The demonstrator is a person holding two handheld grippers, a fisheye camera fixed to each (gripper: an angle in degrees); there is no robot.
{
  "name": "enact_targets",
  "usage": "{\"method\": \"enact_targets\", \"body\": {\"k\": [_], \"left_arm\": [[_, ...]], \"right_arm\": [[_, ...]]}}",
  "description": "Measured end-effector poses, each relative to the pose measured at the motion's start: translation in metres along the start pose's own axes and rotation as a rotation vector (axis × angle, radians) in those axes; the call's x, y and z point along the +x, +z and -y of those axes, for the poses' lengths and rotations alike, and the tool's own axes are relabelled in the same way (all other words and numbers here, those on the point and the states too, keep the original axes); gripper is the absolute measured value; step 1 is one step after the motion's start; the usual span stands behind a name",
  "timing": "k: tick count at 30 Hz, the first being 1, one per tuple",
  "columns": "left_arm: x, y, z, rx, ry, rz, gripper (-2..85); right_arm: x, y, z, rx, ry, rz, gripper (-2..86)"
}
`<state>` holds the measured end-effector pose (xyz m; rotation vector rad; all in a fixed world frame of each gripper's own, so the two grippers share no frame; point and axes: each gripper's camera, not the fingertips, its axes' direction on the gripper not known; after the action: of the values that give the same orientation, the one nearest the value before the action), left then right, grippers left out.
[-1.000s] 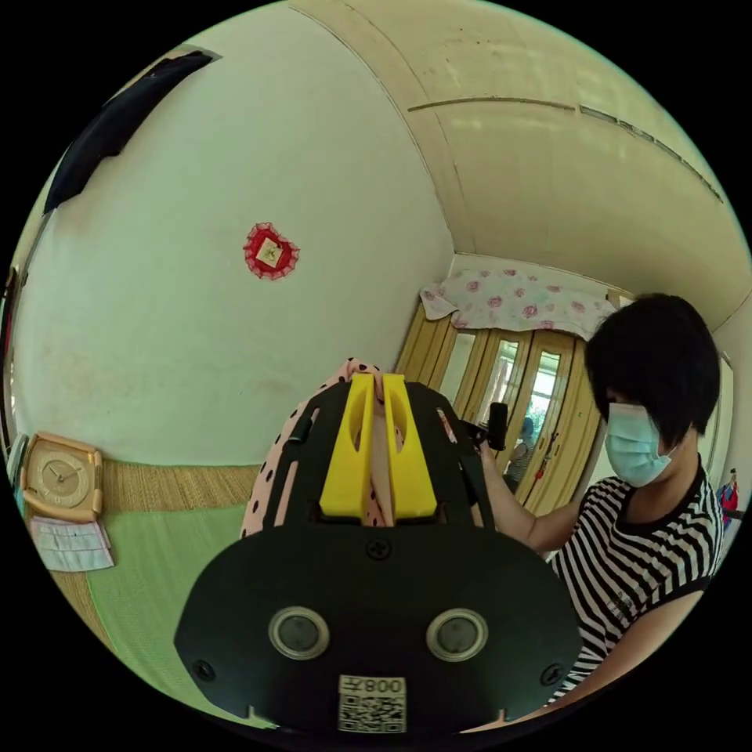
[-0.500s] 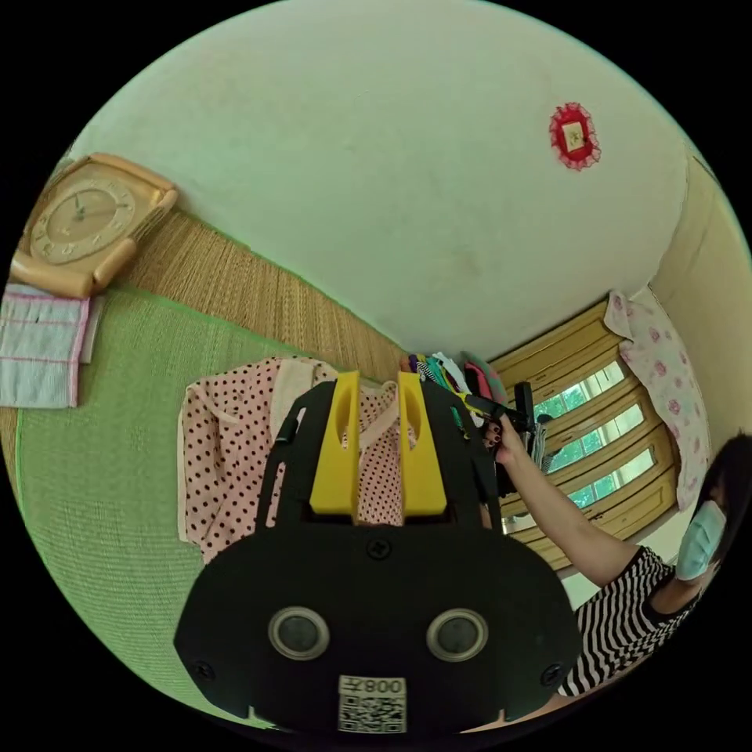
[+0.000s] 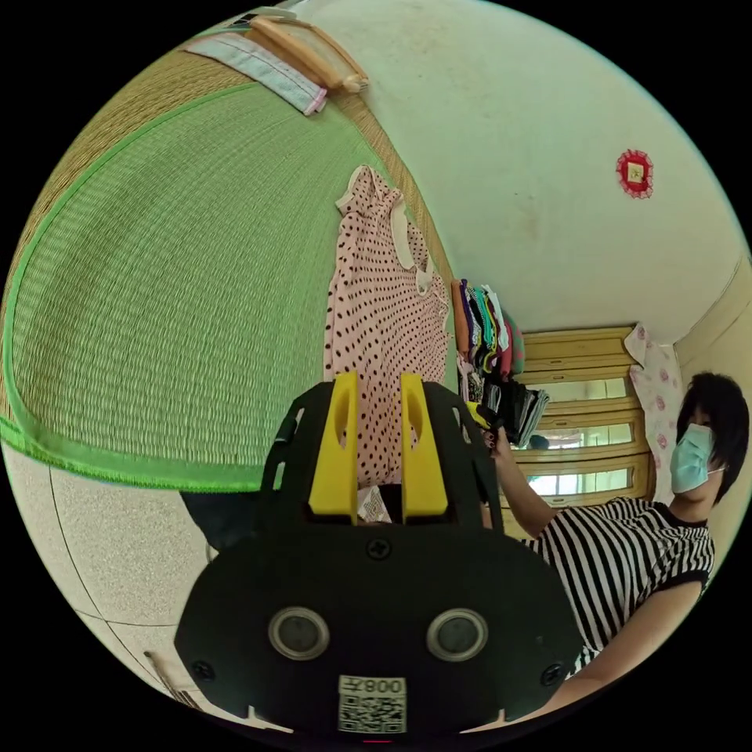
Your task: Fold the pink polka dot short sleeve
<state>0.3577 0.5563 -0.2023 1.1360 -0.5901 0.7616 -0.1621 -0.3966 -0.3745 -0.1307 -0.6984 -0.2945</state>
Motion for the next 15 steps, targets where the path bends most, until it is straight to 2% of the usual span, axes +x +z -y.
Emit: {"method": "enact_targets", "body": {"k": [6, 11, 15], "left_arm": [[-0.005, 0.043, -0.092, -0.119, -0.026, 0.092, 9.0], [-0.009, 0.087, -0.118, -0.173, -0.029, 0.141, 7.7], [-0.008, 0.124, -0.125, -0.228, -0.010, 0.233, 3.2]], "right_arm": [[-0.011, 0.041, -0.083, -0.111, 0.041, -0.063, 8.2], [-0.010, 0.071, -0.091, -0.152, 0.064, -0.089, 7.5], [-0.007, 0.082, -0.087, -0.158, 0.098, -0.140, 3.8]]}}
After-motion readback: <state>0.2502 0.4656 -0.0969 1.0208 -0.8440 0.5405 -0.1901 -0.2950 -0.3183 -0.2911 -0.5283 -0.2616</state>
